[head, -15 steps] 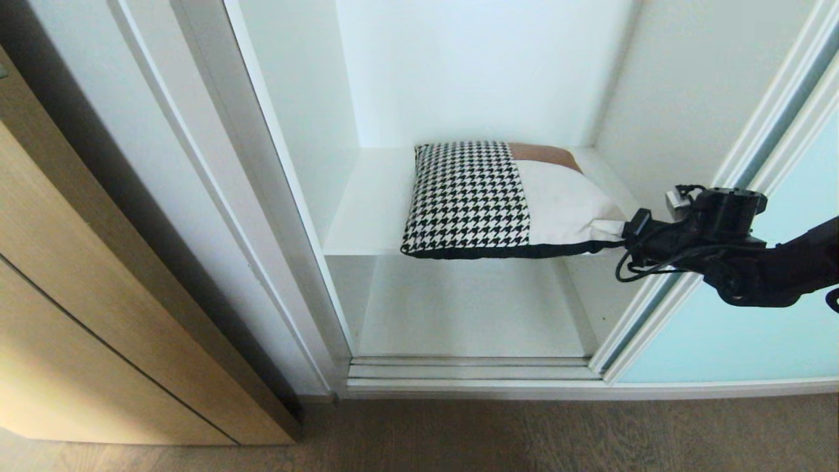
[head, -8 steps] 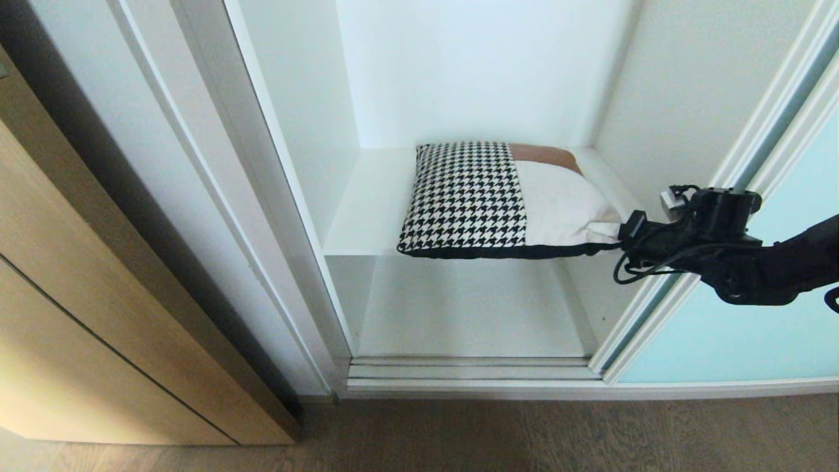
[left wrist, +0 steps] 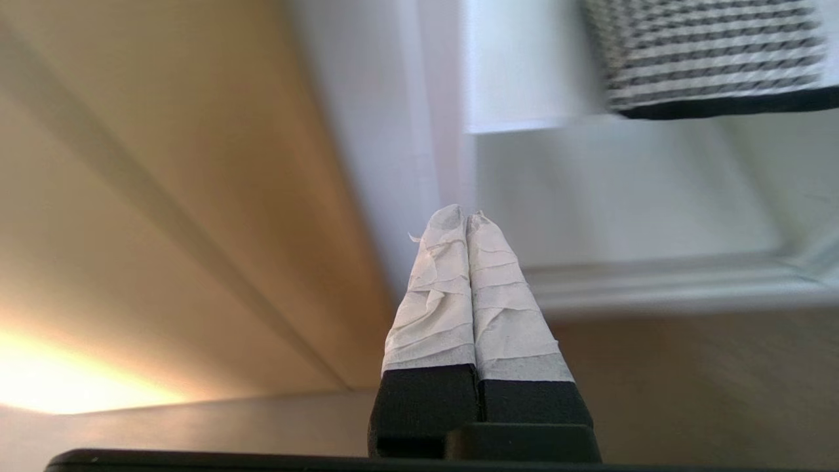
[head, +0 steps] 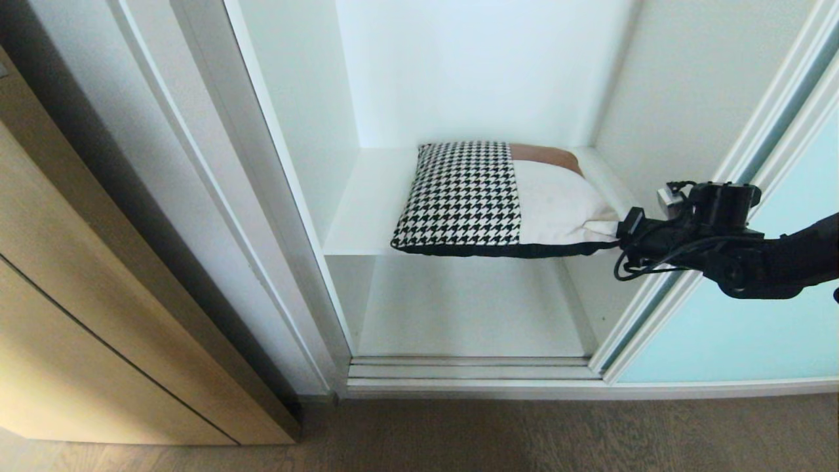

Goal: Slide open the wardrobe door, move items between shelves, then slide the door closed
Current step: Place the pillow on the lower shelf

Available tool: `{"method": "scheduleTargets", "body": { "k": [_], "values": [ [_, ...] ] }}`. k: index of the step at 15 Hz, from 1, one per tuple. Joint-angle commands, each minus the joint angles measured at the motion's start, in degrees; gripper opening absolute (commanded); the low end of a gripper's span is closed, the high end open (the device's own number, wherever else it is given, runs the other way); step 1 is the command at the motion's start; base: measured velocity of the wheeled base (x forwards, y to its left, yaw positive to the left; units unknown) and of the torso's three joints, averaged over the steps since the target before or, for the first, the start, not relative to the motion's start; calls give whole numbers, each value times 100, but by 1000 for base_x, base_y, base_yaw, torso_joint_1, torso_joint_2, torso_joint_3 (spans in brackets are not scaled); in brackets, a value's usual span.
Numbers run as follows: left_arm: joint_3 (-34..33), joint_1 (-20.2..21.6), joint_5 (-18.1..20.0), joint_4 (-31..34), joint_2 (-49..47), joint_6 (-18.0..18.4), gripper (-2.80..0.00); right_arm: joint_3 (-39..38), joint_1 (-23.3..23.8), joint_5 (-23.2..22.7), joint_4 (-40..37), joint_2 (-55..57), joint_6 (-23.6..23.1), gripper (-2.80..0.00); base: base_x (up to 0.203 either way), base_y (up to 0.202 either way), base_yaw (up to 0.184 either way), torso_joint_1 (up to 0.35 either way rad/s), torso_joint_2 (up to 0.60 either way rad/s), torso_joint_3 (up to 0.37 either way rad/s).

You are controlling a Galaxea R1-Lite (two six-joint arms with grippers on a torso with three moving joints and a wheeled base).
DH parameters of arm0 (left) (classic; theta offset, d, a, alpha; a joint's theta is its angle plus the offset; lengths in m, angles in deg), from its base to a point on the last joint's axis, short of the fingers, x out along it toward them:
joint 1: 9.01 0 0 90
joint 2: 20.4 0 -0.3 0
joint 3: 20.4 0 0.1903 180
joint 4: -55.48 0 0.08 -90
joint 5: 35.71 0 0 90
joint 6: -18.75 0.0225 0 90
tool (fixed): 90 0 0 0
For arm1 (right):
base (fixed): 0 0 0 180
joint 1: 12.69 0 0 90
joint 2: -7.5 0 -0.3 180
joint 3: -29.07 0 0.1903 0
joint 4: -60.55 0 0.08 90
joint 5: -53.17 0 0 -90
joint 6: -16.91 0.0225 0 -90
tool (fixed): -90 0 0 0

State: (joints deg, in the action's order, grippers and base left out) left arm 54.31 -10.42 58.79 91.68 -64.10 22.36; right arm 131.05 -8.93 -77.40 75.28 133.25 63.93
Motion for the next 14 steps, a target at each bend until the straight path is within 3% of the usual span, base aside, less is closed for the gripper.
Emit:
{"method": "scheduleTargets", "body": {
  "k": [1,3,7,10,14],
  "values": [
    [601,-225,187,-5,-1740,-264,-280,-71,-6,-23,37,3,-20,-280,0,0,0,0,0,0],
    [1300,-751,505,-21,-2727,-686,-280,-92,-50,-30,9,31,-327,-280,0,0,0,0,0,0],
    [2407,-1779,816,-101,-4426,-1246,-280,80,-43,-30,-13,125,-382,-280,0,0,0,0,0,0],
    [3101,-2284,735,-162,-5702,-1568,-280,49,10,-30,-13,117,-386,-280,0,0,0,0,0,0],
    [4198,-2565,537,-203,-7168,-2454,-280,-41,54,-30,-13,97,-386,-280,0,0,0,0,0,0]
  ]
}}
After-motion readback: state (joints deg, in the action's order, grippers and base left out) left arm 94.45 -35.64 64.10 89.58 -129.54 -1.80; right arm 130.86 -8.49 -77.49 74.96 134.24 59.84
